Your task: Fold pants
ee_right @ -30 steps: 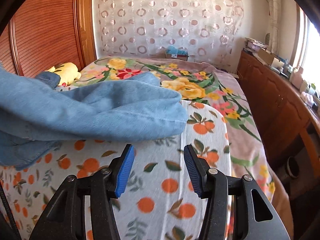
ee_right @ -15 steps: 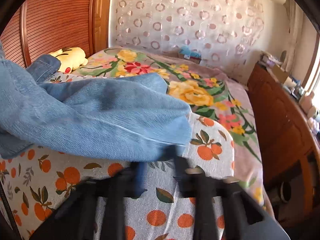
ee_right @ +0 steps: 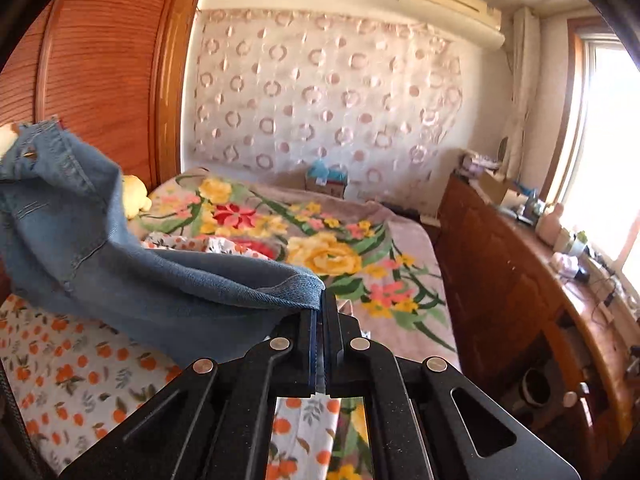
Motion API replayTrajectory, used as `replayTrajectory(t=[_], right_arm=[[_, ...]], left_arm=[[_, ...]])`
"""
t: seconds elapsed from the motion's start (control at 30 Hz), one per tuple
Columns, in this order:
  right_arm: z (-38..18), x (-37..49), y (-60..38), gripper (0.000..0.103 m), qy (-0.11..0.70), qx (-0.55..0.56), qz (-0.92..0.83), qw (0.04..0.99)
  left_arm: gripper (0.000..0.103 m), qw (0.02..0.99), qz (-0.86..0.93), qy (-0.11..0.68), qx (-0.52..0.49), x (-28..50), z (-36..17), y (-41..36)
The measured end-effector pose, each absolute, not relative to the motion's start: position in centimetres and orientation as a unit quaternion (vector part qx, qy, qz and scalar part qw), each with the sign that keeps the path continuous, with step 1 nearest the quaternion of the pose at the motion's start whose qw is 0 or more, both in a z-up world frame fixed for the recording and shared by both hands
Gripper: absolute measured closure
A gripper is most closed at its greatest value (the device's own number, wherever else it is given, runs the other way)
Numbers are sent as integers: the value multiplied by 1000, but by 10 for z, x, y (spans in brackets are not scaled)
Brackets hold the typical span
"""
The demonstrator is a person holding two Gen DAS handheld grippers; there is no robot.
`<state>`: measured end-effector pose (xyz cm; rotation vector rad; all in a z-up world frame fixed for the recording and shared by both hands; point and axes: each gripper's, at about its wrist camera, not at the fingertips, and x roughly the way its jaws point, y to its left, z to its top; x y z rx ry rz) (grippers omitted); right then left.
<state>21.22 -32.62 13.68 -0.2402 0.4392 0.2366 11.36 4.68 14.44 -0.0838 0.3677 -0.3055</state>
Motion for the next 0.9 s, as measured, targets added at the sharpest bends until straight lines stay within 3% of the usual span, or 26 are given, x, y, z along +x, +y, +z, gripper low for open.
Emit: replayTrajectory(t=[0.2, 0.43, 0.7, 0.87, 0.9], right_arm=[[138, 121, -332, 101, 213, -137, 140, 957], [65, 75, -361, 101, 281, -82, 207, 934], [6, 72, -378, 101, 343, -17, 225, 912], [22, 92, -385, 101, 355, -25, 224, 907], [29, 92, -385, 96, 351, -25, 225, 909]], left_arm=[[86, 971, -153, 183, -27, 67, 136, 58], [86, 955, -143, 255, -38, 36, 50, 62], [86, 938, -152, 311, -27, -1, -5, 45], [86, 929, -154, 336, -26, -14, -20, 40], [86, 927, -153, 341, -28, -16, -24, 42]])
